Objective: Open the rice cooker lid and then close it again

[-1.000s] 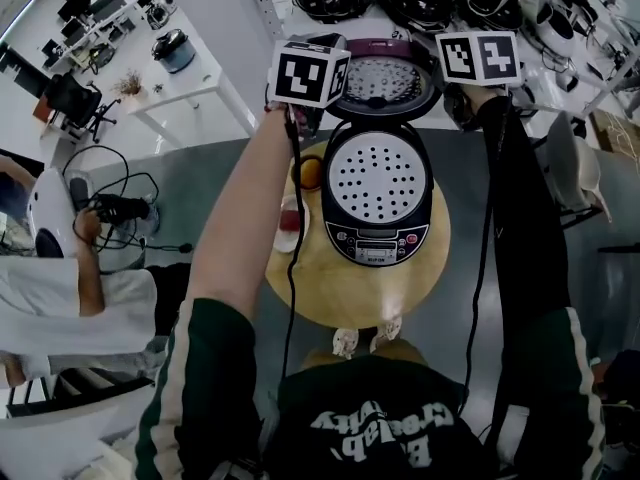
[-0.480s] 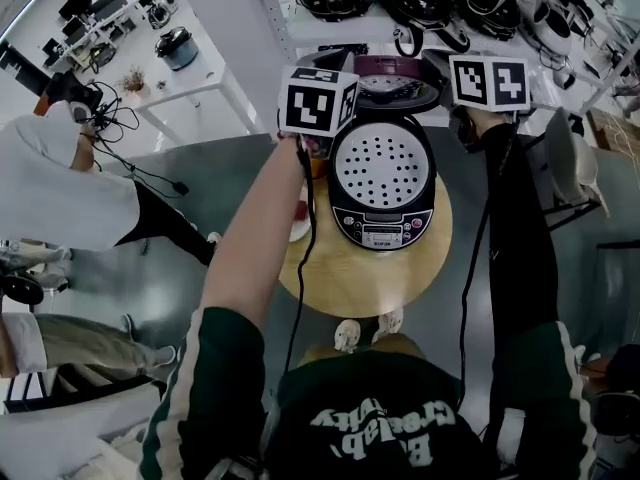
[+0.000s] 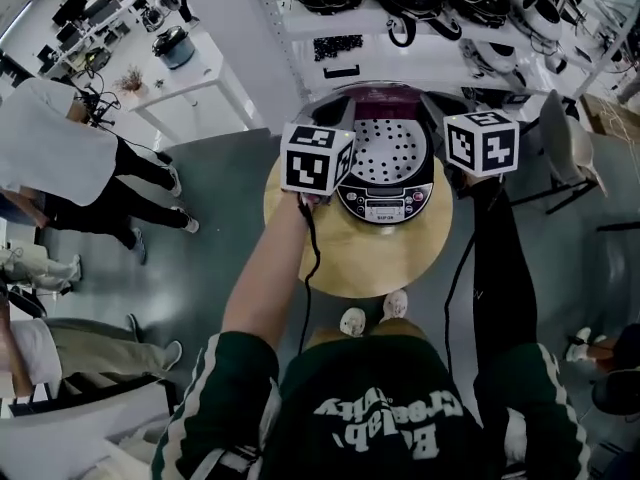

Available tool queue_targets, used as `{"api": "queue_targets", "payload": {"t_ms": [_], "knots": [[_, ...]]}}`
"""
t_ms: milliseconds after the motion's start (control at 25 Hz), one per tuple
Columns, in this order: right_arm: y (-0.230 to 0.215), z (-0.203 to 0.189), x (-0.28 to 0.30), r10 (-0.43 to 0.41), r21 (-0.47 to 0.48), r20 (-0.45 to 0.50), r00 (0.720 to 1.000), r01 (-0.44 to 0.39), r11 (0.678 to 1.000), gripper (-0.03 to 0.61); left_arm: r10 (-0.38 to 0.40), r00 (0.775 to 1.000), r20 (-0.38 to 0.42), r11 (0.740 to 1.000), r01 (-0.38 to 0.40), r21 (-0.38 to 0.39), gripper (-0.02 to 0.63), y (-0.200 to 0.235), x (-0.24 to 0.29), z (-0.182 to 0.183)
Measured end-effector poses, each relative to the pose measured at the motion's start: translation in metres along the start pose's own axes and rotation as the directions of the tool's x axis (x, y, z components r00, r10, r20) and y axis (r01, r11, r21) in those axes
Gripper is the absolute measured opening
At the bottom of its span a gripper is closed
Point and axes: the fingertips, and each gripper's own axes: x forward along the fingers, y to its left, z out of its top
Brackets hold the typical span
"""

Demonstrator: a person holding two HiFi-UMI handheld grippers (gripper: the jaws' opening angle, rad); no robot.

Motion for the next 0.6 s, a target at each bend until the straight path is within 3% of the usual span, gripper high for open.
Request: {"api": "queue_targets", "payload": {"t_ms": [160, 600], "knots": [[0.015, -0.038, -0.014, -0.006, 0.012, -0.02, 1.0, 0.006, 1.0, 0.003, 0.001, 1.0, -0.021, 0.998, -0.003, -0.065, 0.0, -0.015, -0.016, -0.036], [0.03, -0.134, -0.015, -0.007, 0.076, -0.128, 0.992, 0.017, 0.997, 0.003, -0.017, 0.988, -0.152, 0.992, -0.003, -0.128, 0.0, -0.04, -0.025, -0.131]]}}
